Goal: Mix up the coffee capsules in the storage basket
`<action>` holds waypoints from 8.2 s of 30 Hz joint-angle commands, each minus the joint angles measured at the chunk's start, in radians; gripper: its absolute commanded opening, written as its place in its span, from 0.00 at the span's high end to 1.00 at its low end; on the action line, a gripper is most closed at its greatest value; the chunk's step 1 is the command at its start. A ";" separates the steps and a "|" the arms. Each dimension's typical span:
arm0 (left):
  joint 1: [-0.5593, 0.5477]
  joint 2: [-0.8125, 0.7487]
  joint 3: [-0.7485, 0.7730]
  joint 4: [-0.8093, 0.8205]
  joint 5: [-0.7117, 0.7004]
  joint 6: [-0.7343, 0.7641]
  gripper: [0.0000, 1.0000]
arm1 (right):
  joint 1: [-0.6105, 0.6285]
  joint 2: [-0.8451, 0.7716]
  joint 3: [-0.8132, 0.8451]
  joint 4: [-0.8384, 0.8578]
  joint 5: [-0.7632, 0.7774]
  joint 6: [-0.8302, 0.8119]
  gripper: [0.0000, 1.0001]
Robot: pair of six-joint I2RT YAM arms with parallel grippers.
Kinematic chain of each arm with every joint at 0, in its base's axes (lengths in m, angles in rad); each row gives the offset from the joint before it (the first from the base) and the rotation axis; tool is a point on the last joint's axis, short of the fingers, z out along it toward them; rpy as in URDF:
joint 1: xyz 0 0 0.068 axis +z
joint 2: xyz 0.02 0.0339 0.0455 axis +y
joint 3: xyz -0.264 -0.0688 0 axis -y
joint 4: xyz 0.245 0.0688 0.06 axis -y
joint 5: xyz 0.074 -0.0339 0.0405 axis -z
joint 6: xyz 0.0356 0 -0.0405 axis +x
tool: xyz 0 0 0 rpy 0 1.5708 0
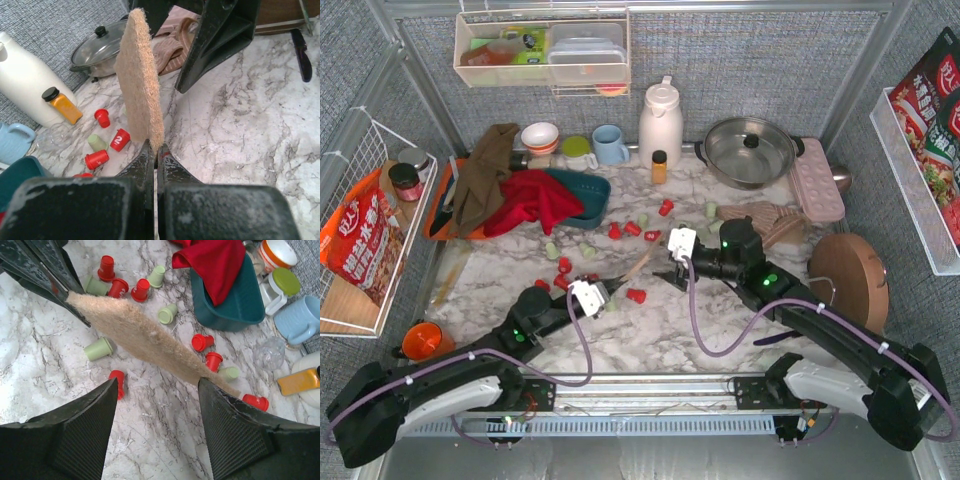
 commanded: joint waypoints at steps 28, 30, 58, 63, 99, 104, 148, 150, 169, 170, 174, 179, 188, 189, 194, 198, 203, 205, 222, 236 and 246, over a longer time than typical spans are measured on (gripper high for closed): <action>0.001 0.000 -0.029 0.068 -0.085 -0.058 0.51 | 0.060 0.014 0.130 -0.229 0.010 -0.099 1.00; 0.001 0.005 -0.048 0.134 -0.205 -0.101 0.02 | 0.061 0.009 0.095 -0.135 0.150 -0.034 1.00; 0.020 0.141 0.155 -0.100 -1.104 -0.446 0.01 | -0.267 0.355 0.133 0.199 1.177 0.326 1.00; 0.021 0.115 0.122 -0.091 -1.101 -0.478 0.01 | -0.291 0.312 0.109 0.211 1.020 0.454 1.00; 0.035 -0.003 0.094 -0.175 -1.093 -0.471 0.01 | -0.670 0.314 -0.032 0.205 1.222 0.805 0.48; 0.034 -0.042 0.099 -0.224 -1.102 -0.477 0.01 | -0.651 0.221 -0.008 0.121 1.191 0.813 0.14; 0.649 0.567 0.681 -0.742 -0.502 -0.653 0.22 | -0.102 0.081 -0.063 0.035 0.877 0.552 0.04; 0.666 0.592 0.699 -0.716 -0.473 -0.642 0.22 | -0.101 0.084 -0.063 0.034 0.875 0.555 0.04; 0.829 0.872 0.840 -0.560 -0.345 -0.626 0.25 | -0.100 -0.068 -0.255 0.150 0.819 0.688 0.04; 0.829 0.882 0.855 -0.582 -0.347 -0.625 0.26 | -0.100 -0.061 -0.257 0.158 0.819 0.692 0.04; 0.830 0.910 0.892 -0.645 -0.344 -0.614 0.34 | -0.100 -0.018 -0.216 0.124 0.778 0.713 0.04; 0.829 0.919 0.911 -0.678 -0.337 -0.606 0.47 | -0.100 0.027 -0.201 0.126 0.742 0.733 0.04; 0.828 0.878 0.957 -0.723 -0.295 -0.657 0.52 | -0.100 0.025 -0.203 0.124 0.736 0.741 0.04; 0.828 0.867 0.952 -0.713 -0.285 -0.662 0.51 | -0.100 0.026 -0.204 0.125 0.735 0.743 0.04; 0.828 0.846 0.920 -0.630 -0.151 -0.659 0.41 | -0.100 0.030 -0.203 0.126 0.725 0.748 0.04; 0.828 0.920 0.957 -0.654 -0.117 -0.661 0.37 | -0.100 0.033 -0.203 0.125 0.724 0.748 0.04; 0.828 1.026 1.026 -0.698 -0.127 -0.618 0.43 | -0.100 0.039 -0.203 0.126 0.724 0.746 0.04; 0.828 1.052 1.053 -0.708 -0.123 -0.611 0.56 | -0.100 0.045 -0.203 0.126 0.724 0.746 0.04; 0.831 0.730 1.136 -0.658 -0.772 -0.501 1.00 | -0.099 0.064 -0.193 0.121 0.711 0.755 0.04; 0.905 1.006 1.526 -0.650 -1.119 -0.022 1.00 | -0.099 0.050 -0.194 0.114 0.707 0.756 0.04; 0.951 1.267 1.745 -0.881 -1.100 -0.202 0.89 | -0.100 0.062 -0.190 0.112 0.713 0.751 0.04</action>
